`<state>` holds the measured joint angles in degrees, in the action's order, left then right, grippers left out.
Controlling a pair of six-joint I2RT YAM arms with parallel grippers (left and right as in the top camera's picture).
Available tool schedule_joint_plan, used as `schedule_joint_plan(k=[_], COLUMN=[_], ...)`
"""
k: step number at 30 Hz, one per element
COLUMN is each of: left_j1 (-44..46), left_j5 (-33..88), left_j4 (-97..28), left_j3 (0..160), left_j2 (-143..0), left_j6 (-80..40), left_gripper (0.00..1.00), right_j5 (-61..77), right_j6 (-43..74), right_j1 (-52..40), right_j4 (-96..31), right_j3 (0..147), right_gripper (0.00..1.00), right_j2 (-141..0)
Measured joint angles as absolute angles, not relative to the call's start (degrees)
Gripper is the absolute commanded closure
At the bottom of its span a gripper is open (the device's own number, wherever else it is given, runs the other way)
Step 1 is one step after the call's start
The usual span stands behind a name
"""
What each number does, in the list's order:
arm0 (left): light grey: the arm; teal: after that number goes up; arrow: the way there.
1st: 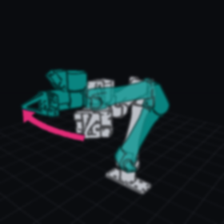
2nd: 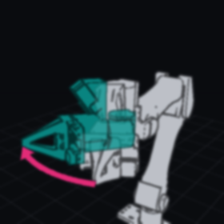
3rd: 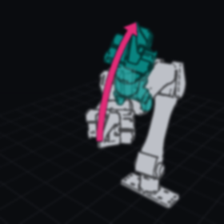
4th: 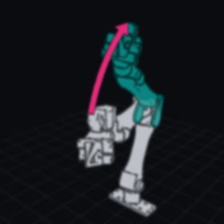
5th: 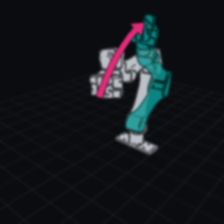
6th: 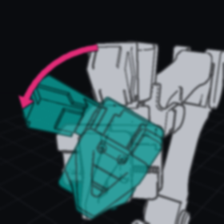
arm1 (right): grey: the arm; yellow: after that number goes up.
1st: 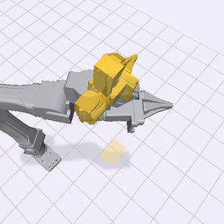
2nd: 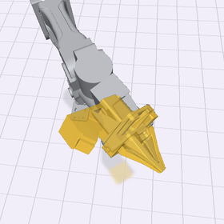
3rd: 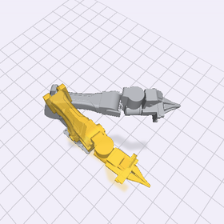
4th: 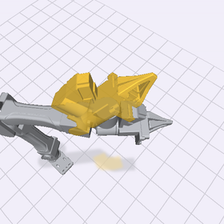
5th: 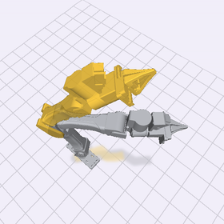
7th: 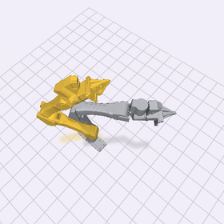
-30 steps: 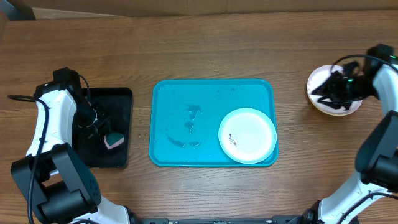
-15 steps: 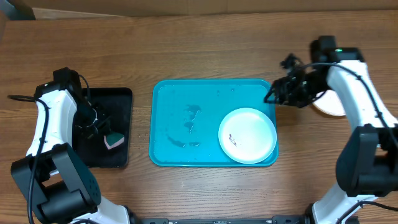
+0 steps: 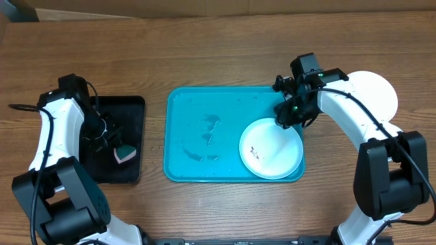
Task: Clean dirty plates on tray and stack at the side
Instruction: 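Move the right gripper back toward the light blue plate, then drag the light blue plate to tray center, gripping its rim with right gripper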
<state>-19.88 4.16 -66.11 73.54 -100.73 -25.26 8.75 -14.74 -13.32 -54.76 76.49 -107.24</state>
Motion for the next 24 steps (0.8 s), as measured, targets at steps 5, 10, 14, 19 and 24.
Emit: schedule_joint_plan(k=[5,10,14,19,24], left_j1=[-19.9,-19.9,-19.9,-19.9,-19.9], left_j5=[5.0,5.4,5.4,5.4,5.4], left_j4=[-66.1,-65.9,-65.9,-65.9,-65.9], left_j3=[73.5,73.5,73.5,73.5,73.5], left_j2=[-100.7,-100.7,-100.7,-100.7,-100.7], left_j6=[-25.3,-25.3,-25.3,-25.3,-25.2], left_gripper=[0.96,0.96,0.96,0.96,0.96], right_j5=[7.5,8.8,9.1,8.8,7.5], right_j6=[-15.0,-15.2,-15.2,-15.1,-15.0], right_j1=[-13.3,-13.3,-13.3,-13.3,-13.3], right_j4=[-52.0,-52.1,-52.3,-52.8,-52.1], right_j3=[73.8,71.9,71.9,71.9,71.3], right_gripper=[0.51,0.57,0.57,0.57,0.57], right_j2=[-107.2,-107.2,-107.2,-107.2,-107.2])
